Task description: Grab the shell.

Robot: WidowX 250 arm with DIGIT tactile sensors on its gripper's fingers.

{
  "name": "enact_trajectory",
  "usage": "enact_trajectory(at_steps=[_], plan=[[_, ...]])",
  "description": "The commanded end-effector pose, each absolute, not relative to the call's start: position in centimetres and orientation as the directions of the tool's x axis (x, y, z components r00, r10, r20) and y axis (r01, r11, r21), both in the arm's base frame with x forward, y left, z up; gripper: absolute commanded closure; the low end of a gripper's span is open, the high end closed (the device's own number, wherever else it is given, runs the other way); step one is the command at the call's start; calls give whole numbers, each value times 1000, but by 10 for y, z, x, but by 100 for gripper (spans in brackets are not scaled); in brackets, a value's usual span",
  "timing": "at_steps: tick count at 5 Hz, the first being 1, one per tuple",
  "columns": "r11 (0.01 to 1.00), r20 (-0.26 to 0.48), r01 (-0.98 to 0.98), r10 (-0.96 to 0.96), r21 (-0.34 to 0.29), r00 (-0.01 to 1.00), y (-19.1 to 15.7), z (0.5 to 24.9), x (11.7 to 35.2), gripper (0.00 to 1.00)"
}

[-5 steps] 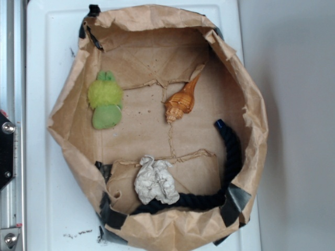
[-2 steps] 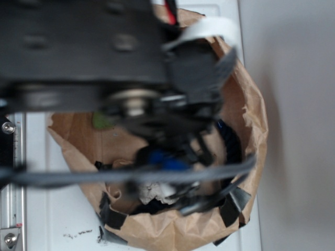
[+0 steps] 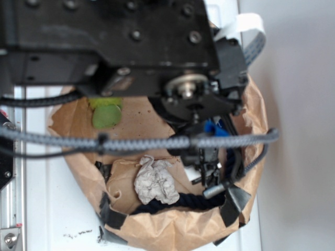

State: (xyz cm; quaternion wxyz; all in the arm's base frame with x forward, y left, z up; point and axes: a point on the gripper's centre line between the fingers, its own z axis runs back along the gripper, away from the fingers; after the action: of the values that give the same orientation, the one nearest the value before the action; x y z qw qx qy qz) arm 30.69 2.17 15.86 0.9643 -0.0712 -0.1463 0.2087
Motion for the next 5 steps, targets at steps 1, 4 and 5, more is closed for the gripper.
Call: enact_trajectory(at_steps=[1,4,5], plan=[[897,328,-381,437,-223,837,32,188,313,0],[911,405,-393,409,-126,818,30,103,338,0],[906,422,-401,418,-134,805,28,91,342,0]])
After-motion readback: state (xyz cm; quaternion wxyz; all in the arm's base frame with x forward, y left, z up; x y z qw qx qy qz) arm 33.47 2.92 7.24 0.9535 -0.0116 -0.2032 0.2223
